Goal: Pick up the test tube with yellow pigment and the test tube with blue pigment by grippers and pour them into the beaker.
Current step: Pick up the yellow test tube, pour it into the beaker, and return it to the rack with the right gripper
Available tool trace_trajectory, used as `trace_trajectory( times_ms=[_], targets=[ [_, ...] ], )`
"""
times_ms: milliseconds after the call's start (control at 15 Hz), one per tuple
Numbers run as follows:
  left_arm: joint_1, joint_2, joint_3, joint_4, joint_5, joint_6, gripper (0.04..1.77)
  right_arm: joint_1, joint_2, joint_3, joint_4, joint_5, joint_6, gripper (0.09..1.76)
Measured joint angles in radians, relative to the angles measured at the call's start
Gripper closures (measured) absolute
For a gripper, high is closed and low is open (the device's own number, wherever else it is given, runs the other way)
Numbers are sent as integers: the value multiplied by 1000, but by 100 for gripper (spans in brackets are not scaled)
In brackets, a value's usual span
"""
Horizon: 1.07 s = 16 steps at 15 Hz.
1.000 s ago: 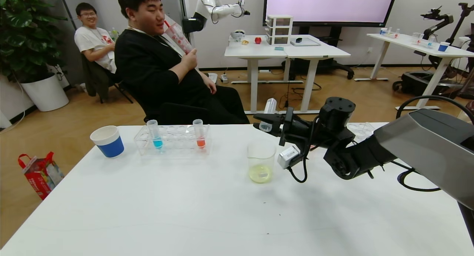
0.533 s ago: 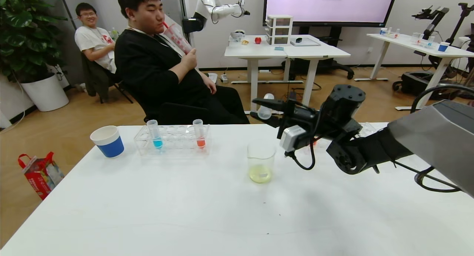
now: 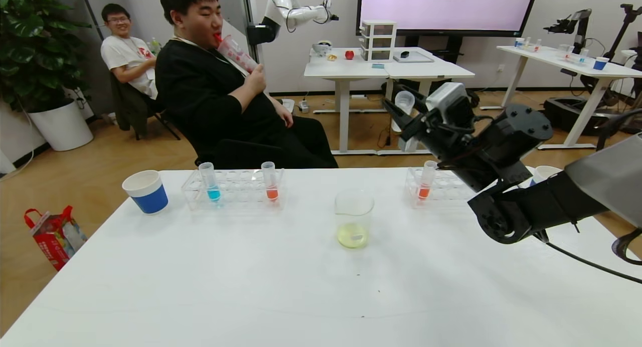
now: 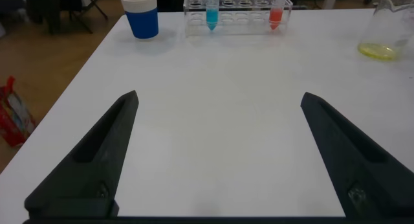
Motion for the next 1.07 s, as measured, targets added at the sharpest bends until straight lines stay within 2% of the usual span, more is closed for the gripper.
trace_trajectory(
  times_ms=[200, 333, 467, 600, 800, 1067],
  targets=[
    [0, 0, 0, 0, 0, 0, 6, -11, -19, 39, 44, -149, 203, 134],
    [0, 0, 0, 0, 0, 0, 6, -5, -43, 99, 85, -183, 294, 134],
    [0, 0, 0, 0, 0, 0, 6, -3, -94, 174, 209, -202, 383, 134],
    [0, 0, 0, 0, 0, 0, 6, -15, -138, 209, 265, -219, 409, 134],
    [0, 0, 0, 0, 0, 0, 6, -76, -169, 236, 262, -208, 410, 134],
    [0, 0, 0, 0, 0, 0, 6, -232, -191, 250, 262, -156, 410, 134]
  ],
)
